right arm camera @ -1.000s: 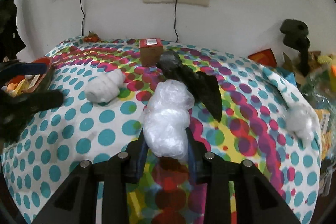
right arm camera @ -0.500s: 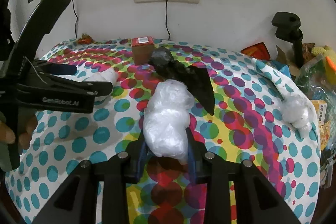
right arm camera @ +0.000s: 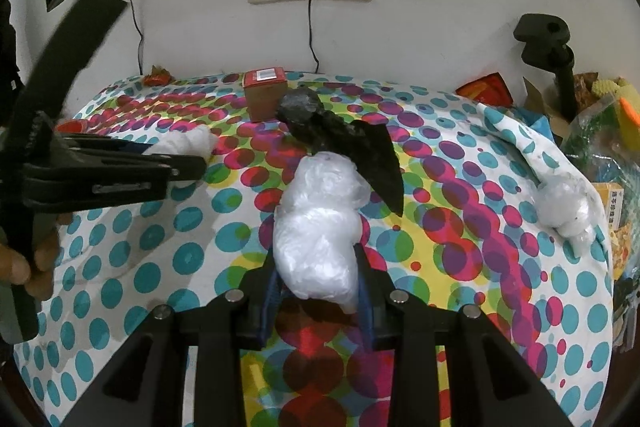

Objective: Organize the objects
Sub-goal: 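Grasp another white rolled sock with the left gripper while the right gripper holds the bag, then carry the white sock onto the red tray and open the left gripper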

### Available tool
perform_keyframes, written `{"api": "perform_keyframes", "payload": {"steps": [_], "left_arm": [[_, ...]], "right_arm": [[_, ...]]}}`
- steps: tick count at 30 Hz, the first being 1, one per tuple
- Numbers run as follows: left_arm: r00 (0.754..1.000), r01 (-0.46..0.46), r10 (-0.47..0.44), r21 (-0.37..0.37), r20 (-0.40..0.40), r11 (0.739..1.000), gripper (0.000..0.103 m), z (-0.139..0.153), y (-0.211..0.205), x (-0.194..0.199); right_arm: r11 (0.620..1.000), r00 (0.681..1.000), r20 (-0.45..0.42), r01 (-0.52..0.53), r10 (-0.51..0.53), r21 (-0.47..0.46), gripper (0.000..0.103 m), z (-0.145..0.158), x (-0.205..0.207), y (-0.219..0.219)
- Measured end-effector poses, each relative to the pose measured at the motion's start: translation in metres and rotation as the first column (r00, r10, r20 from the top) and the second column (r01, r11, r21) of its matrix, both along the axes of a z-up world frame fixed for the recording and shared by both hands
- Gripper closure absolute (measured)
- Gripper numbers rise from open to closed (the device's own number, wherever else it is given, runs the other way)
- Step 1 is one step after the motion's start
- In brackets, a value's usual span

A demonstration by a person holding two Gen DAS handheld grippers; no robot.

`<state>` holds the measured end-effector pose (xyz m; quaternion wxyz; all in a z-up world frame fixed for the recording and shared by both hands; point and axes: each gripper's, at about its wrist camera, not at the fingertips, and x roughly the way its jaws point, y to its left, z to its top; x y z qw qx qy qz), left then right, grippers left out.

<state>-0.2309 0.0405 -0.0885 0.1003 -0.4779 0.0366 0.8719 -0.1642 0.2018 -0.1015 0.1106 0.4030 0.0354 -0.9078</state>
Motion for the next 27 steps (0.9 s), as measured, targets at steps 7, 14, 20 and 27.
{"api": "perform_keyframes", "payload": {"steps": [7, 14, 20, 27], "left_arm": [[1.0, -0.02, 0.02, -0.009, -0.025, 1.0, 0.07, 0.015, -0.013, 0.025], [0.999, -0.033, 0.033, 0.001, -0.037, 0.999, 0.07, 0.032, -0.027, 0.052], [0.998, -0.052, 0.052, 0.006, -0.047, 0.999, 0.07, 0.044, -0.039, 0.074], [0.995, -0.073, 0.073, -0.004, -0.075, 0.997, 0.07, 0.066, -0.06, 0.096]], "right_arm": [[1.0, 1.0, 0.007, 0.012, -0.012, -0.009, 0.07, -0.001, -0.001, 0.003], [1.0, 1.0, 0.01, 0.018, -0.018, -0.009, 0.07, -0.001, -0.002, 0.004], [0.999, 0.999, -0.002, 0.034, -0.034, -0.001, 0.07, 0.0, -0.001, 0.004], [0.999, 0.999, -0.01, 0.037, -0.037, -0.003, 0.07, 0.001, 0.0, 0.005]]}}
